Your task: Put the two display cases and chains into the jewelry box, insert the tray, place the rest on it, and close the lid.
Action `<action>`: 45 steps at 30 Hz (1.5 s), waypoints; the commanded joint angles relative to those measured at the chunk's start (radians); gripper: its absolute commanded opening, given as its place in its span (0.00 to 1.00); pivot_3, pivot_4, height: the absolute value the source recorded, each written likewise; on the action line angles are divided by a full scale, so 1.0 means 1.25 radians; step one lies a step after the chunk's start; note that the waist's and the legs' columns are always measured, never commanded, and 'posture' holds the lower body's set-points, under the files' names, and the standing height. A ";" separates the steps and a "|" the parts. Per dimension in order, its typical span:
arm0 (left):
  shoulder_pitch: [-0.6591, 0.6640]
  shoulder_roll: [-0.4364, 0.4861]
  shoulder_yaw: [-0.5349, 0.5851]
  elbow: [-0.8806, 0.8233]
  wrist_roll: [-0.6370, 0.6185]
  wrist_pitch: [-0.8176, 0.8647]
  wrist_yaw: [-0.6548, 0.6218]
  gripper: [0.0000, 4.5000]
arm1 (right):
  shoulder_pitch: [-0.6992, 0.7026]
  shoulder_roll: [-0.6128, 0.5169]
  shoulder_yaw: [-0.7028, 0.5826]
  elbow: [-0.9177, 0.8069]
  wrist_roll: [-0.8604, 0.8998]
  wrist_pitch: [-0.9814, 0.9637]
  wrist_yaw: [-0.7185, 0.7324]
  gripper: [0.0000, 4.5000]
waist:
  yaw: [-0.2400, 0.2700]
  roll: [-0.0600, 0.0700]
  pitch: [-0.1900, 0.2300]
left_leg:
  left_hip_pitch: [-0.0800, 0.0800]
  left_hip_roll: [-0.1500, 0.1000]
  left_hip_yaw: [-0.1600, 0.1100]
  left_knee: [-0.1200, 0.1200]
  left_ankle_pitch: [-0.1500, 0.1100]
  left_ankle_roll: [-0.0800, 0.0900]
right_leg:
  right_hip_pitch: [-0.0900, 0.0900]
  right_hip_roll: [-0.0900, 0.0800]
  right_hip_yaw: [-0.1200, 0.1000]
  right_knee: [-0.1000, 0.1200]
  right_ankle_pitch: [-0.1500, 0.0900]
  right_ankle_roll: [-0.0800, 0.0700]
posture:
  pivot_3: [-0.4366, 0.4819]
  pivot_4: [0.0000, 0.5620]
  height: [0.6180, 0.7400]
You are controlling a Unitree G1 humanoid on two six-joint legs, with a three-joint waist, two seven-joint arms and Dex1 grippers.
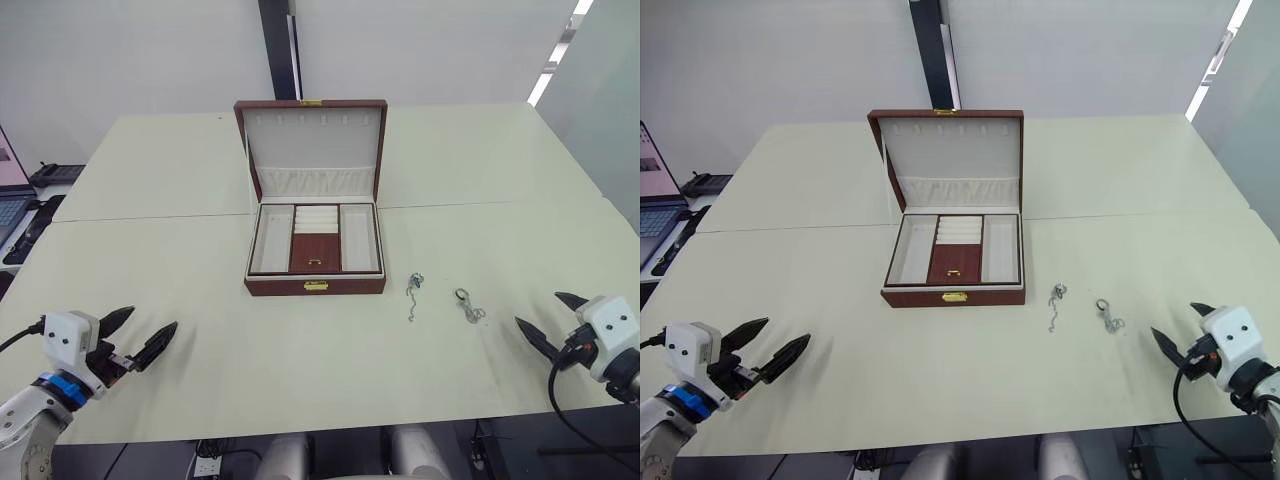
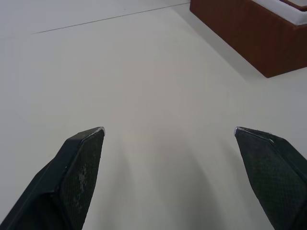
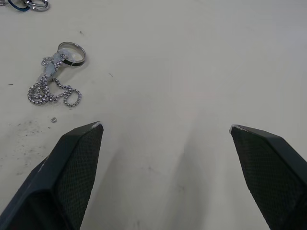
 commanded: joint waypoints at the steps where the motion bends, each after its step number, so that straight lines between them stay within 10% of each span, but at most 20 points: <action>1: 0.004 0.035 0.009 -0.039 -0.014 -0.016 -0.054 1.00 | -0.005 -0.014 -0.022 0.000 0.010 -0.026 -0.011 1.00 | 0.000 0.000 0.000 | 0.000 0.000 0.000 0.000 0.000 0.000 | 0.000 0.000 0.000 0.000 0.000 0.000 | 0.48 0.27 1.00; 23: -0.088 0.072 -0.232 -0.346 -0.145 0.055 -0.282 1.00 | 0.060 -0.013 -0.056 -0.209 0.121 0.093 -0.027 1.00 | 0.000 0.000 0.000 | 0.001 0.000 0.000 0.000 0.000 0.000 | 0.002 0.000 -0.001 -0.001 0.000 0.000 | 0.48 0.27 1.00; 45: -0.150 0.073 -0.313 -0.328 -0.116 0.040 -0.306 1.00 | -0.096 0.026 0.244 -0.277 0.044 0.448 -0.252 1.00 | 0.001 0.001 0.000 | 0.004 0.000 -0.002 -0.001 -0.001 0.001 | 0.011 0.001 -0.004 -0.009 0.000 0.000 | 0.48 0.27 1.00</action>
